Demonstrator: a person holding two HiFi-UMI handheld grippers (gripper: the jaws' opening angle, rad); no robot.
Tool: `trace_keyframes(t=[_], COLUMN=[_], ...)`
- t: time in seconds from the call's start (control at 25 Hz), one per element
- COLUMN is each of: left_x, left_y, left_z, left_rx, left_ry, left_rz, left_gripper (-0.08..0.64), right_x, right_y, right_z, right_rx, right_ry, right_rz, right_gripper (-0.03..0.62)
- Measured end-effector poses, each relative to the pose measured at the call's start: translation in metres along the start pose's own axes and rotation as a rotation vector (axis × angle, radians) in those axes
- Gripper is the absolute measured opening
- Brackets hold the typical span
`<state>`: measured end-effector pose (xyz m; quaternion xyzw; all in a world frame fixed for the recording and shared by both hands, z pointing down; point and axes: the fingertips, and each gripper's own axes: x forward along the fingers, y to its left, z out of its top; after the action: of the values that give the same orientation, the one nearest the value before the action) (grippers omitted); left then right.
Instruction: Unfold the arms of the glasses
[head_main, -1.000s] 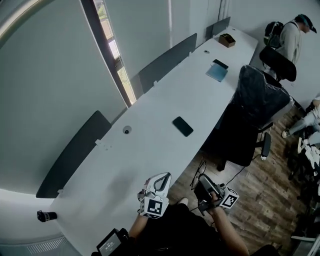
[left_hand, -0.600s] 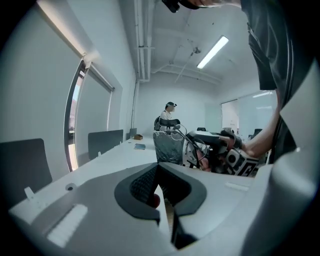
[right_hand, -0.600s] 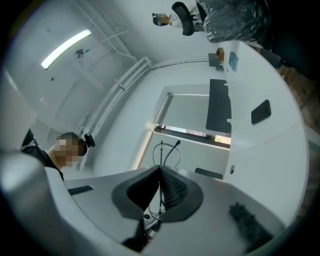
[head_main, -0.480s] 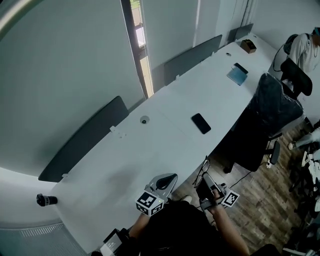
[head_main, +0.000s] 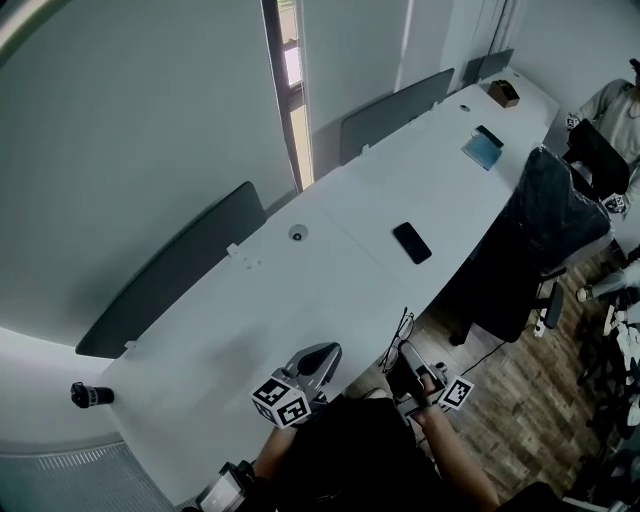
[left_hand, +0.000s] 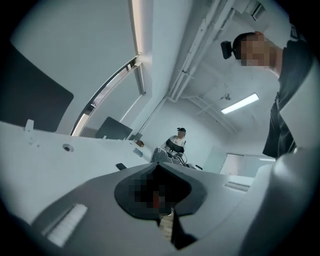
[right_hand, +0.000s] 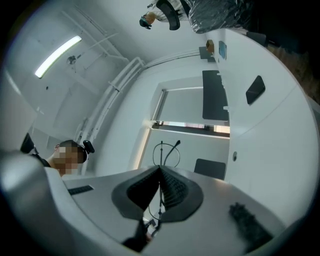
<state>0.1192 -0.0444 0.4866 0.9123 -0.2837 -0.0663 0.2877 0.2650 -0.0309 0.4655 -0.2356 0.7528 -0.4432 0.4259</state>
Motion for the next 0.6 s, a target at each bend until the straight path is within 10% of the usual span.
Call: trace_keyframes(t=[0.6], left_x=[-0.031], left_y=[0.029], left_z=[0.007], left_rx=[-0.334], left_ry=[-0.143], left_rz=[-0.041], left_gripper=[0.04], right_x=[0.034], right_y=[-0.024], right_z=[-0.057], right_rx=[0.037], right_ry=[0.143], right_rz=[-0.025], right_gripper=[0.009])
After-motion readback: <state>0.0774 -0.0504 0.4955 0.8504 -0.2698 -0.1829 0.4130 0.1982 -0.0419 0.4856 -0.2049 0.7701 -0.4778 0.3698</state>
